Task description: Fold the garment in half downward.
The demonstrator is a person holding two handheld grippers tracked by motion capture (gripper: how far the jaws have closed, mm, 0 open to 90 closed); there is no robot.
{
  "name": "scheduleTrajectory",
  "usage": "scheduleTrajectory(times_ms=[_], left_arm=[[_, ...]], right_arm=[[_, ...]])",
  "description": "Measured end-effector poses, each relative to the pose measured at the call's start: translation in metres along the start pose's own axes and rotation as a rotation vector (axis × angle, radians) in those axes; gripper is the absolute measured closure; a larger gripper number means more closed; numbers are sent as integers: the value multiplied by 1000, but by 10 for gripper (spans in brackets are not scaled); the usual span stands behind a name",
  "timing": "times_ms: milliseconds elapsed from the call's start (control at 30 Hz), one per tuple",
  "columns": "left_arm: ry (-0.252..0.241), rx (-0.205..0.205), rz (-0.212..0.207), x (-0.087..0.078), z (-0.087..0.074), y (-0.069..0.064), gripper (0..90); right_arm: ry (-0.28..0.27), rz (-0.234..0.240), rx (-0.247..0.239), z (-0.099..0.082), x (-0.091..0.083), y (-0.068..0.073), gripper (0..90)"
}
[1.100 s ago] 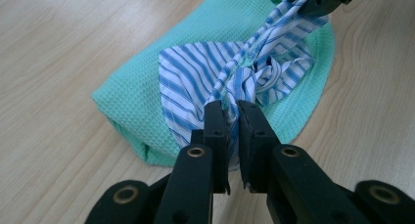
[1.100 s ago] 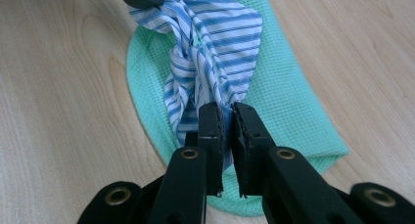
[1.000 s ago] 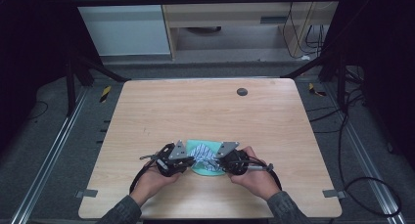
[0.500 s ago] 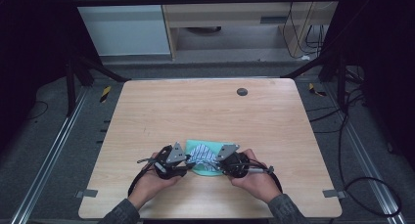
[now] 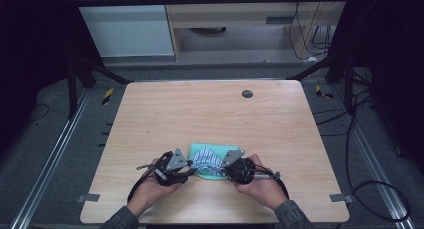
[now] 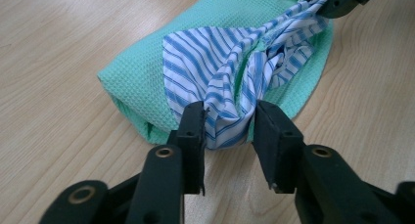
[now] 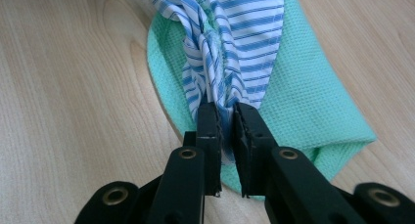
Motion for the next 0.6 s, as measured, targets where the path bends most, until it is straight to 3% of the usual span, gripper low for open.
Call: scheduleTrajectory(times_ms=[200,600], left_arm=[[30,37,-21,2,-4,-4,838],[92,132,-39,0,-14,-13,860]], right_arm=[[-2,3,-17,-2,1,5,842],[32,25,-77,-12,1,19,865]])
Point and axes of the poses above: each handheld gripper's, and its own axes: x roughly forward along the jaws, z roughly out of its top, y roughly to its left, the point moved 4 cm from there along x, roughly forward along the jaws, and after that the axes turned 2 degrees about -y, right-handed, at the moved point
